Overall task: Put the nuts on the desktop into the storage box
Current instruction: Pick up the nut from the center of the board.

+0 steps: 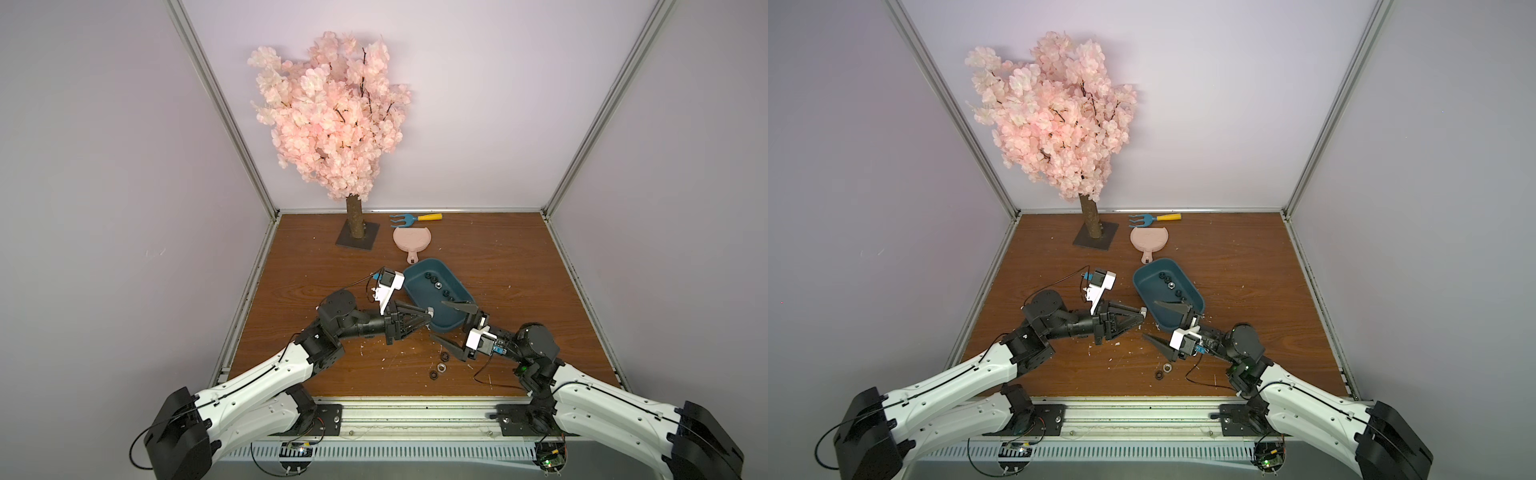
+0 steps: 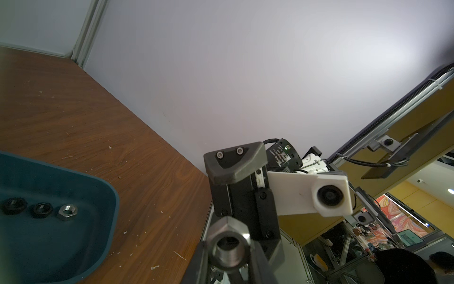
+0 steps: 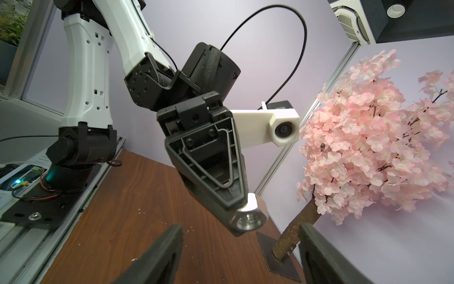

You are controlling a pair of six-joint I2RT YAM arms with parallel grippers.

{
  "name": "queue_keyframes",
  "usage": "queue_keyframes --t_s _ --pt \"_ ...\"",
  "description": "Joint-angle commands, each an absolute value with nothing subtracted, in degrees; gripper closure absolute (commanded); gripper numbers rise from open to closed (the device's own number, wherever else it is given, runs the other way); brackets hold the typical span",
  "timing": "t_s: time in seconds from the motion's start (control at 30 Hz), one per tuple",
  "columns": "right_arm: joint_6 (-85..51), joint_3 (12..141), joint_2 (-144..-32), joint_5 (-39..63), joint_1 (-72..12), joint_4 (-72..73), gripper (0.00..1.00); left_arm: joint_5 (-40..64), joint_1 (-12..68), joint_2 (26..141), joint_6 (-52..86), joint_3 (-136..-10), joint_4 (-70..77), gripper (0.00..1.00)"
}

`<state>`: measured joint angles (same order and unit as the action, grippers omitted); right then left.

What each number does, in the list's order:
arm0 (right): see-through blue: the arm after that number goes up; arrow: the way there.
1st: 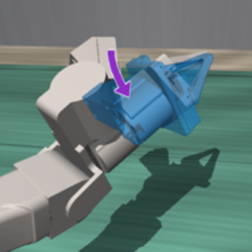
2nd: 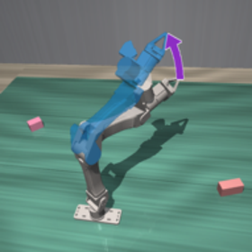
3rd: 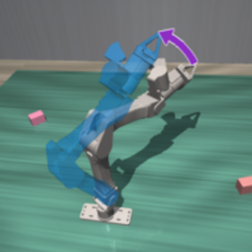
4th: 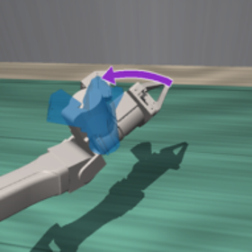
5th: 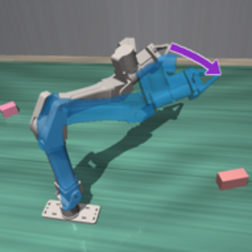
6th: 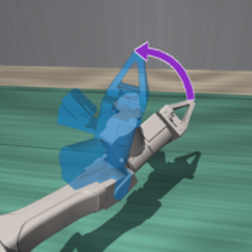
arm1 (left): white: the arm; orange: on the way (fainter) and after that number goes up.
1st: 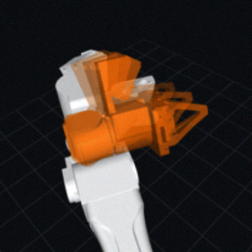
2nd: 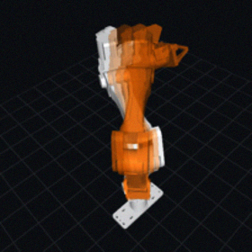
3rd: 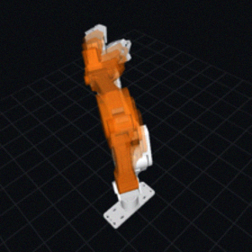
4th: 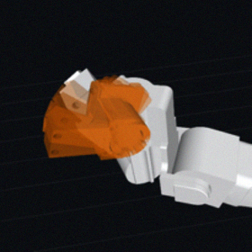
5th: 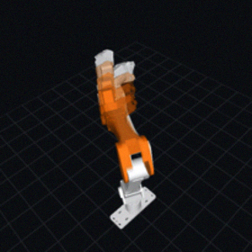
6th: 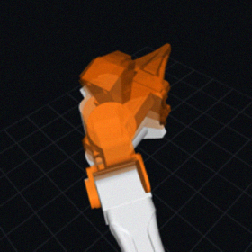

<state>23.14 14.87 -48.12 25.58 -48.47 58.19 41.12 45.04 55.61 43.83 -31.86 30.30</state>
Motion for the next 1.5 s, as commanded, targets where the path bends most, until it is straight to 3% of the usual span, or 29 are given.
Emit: queue_keyframes --t_s 0.0,0.27,0.73,0.97,1.13,1.3,1.4,1.47 --pt "21.17 17.47 -48.98 24.75 -49.11 63.05 0.21 43.22 44.84 55.79 44.73 -31.75 33.99 0.82" --pt "17.57 19.25 -50.62 24.42 -49.22 62.18 0.35 43.67 44.84 55.37 44.77 -31.48 34.10 0.81" --pt "17.05 21.11 -51.93 25.30 -49.28 59.89 0.51 45.08 44.86 55.59 44.84 -31.20 35.00 0.80" --pt "17.75 21.53 -52.01 25.22 -49.25 58.74 0.69 45.34 44.83 55.72 44.87 -31.21 34.97 0.79" --pt "17.56 21.70 -52.02 25.09 -49.25 58.36 0.73 45.53 44.91 56.07 44.91 -31.29 34.54 0.78" --pt "16.54 21.99 -51.93 23.94 -49.24 56.99 0.76 46.01 44.87 55.77 44.93 -31.20 35.05 0.62" --pt "15.33 22.37 -51.54 22.07 -49.27 54.85 0.77 45.95 44.87 55.55 44.62 -31.21 35.22 0.38" --pt "14.18 22.75 -51.36 20.36 -49.15 52.95 0.77 45.76 44.74 55.31 43.62 -31.27 34.95 0.15"
